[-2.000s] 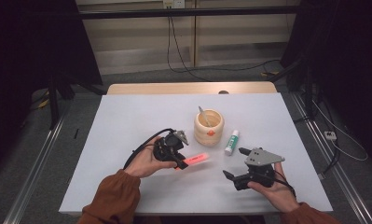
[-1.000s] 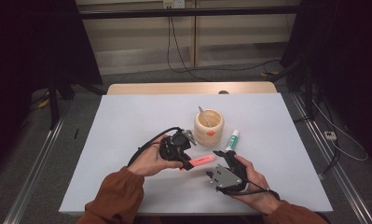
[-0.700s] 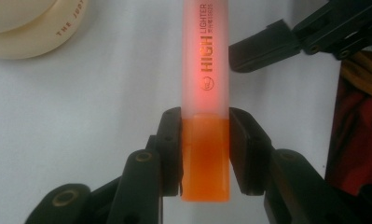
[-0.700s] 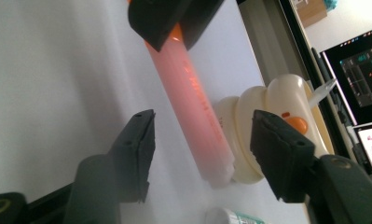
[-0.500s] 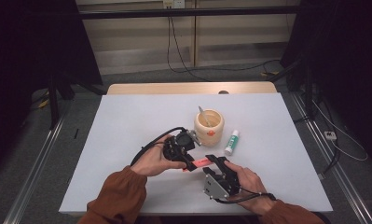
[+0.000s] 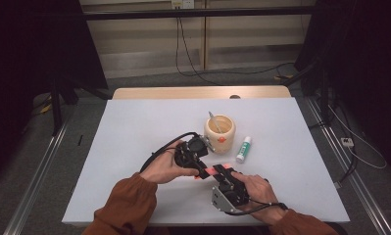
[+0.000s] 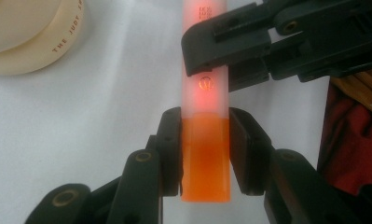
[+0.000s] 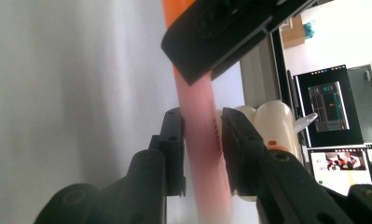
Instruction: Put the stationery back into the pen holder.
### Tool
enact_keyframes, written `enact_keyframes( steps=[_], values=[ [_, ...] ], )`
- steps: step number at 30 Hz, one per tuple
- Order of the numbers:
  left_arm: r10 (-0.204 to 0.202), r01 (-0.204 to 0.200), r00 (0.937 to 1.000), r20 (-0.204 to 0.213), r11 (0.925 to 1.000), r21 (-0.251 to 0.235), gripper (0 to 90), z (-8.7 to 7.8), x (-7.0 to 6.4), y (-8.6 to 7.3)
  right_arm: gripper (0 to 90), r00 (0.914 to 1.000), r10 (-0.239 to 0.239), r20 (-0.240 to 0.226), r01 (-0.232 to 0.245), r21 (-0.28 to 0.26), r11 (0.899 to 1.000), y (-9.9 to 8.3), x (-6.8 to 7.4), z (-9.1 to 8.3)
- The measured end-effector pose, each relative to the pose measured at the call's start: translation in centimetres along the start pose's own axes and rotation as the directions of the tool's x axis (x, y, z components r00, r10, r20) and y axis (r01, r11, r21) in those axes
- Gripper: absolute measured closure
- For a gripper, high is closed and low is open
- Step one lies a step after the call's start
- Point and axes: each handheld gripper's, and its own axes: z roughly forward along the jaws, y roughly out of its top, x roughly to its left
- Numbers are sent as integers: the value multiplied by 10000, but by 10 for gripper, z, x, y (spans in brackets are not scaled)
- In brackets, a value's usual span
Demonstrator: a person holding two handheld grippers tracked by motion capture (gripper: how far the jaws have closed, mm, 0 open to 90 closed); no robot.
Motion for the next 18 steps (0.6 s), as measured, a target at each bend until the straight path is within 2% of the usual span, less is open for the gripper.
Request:
enact_keyframes(
  steps=[5, 6, 8, 9, 10, 14, 15, 16, 18],
  values=[
    [55, -55, 10000, -57, 10000, -68, 669, 0, -1, 0, 742, 9997, -222, -90, 221, -55, 9997, -1, 0, 0],
    [152, -153, 9998, -93, 9999, -66, 665, 0, 0, 0, 777, 9998, -184, -89, 183, -72, 9998, -1, 1, 0],
    [215, -216, 9997, -151, 9997, -59, 665, 1, -1, 0, 778, 9995, -208, -222, 204, -180, 9996, -2, -1, 0],
    [214, -215, 9997, -123, 9997, -75, 665, 1, 0, 0, 778, 9995, -41, -323, 37, -140, 9999, -2, -1, 0],
    [109, -110, 9999, -47, 9997, -226, 664, 2, 0, -1, 778, 9996, -22, -299, 19, -105, 9999, -3, 0, 0],
    [298, -298, 9996, -22, 9991, -305, 660, 1, 0, -4, 779, 9992, -24, -403, 19, -119, 9999, -3, -1, -1],
    [287, -286, 9996, 29, 9990, -331, 653, 1, 0, -4, 779, 9992, -84, -392, 79, -150, 9999, -3, -2, -1],
    [234, -230, 9997, 105, 9990, -373, 631, 0, 0, -5, 779, 9992, 58, -394, -63, -135, 9999, -3, -1, -1],
    [195, -195, 9998, -14, 9991, -383, 579, -1, 1, -7, 779, 9992, 70, -382, -75, -129, 9999, -4, -3, -2]
  ],
)
